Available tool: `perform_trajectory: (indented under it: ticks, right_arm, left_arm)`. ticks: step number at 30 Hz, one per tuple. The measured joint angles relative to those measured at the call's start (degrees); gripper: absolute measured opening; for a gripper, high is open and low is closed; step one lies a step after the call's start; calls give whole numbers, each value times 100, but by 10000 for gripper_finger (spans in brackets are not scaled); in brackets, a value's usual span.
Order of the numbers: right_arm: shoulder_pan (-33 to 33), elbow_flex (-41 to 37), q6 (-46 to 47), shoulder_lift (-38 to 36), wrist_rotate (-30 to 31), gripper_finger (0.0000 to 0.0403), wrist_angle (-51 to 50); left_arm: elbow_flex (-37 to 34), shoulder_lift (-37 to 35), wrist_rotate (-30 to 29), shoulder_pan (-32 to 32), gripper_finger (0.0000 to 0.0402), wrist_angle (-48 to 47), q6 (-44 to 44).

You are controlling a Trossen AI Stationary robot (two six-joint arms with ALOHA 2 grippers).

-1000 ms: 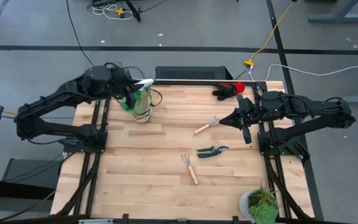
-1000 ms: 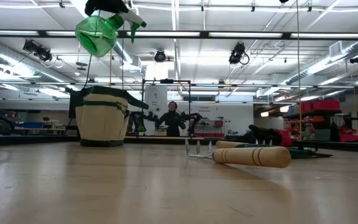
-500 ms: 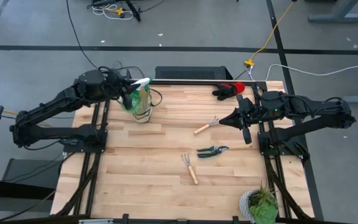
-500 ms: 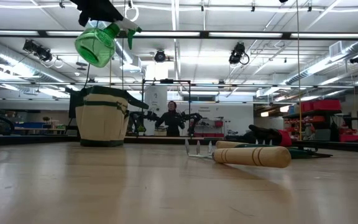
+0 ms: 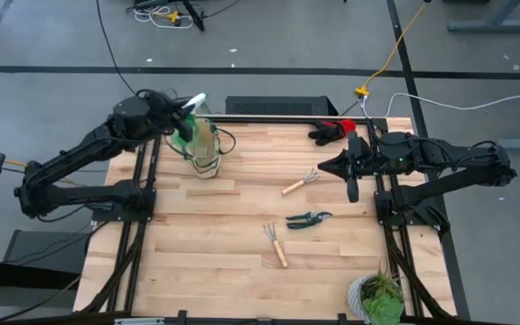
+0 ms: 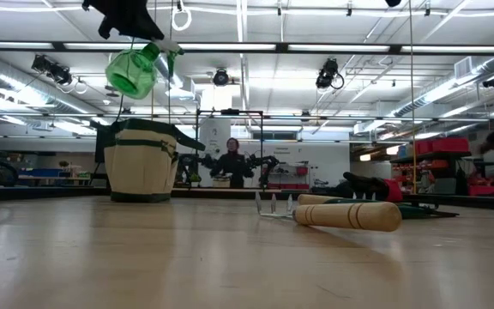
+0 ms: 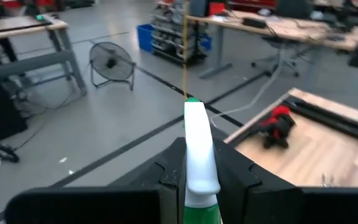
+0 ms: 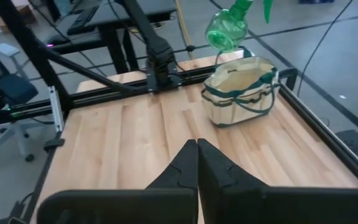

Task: Pick & Place Garden tools in Gardening bag
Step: Put the green spray bottle into the gardening bag

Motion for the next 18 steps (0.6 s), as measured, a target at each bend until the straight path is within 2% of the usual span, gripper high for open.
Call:
perform_trajectory:
  ticks: [8, 18]
  right_arm:
    - [0, 0, -116, 2, 149, 0, 0]
    - [0, 0, -476, 4, 189, 0, 3]
  left_arm:
    - [-2, 297, -968, 52, 59, 60, -336]
    - [-2, 983, -1495, 43, 58, 356, -495]
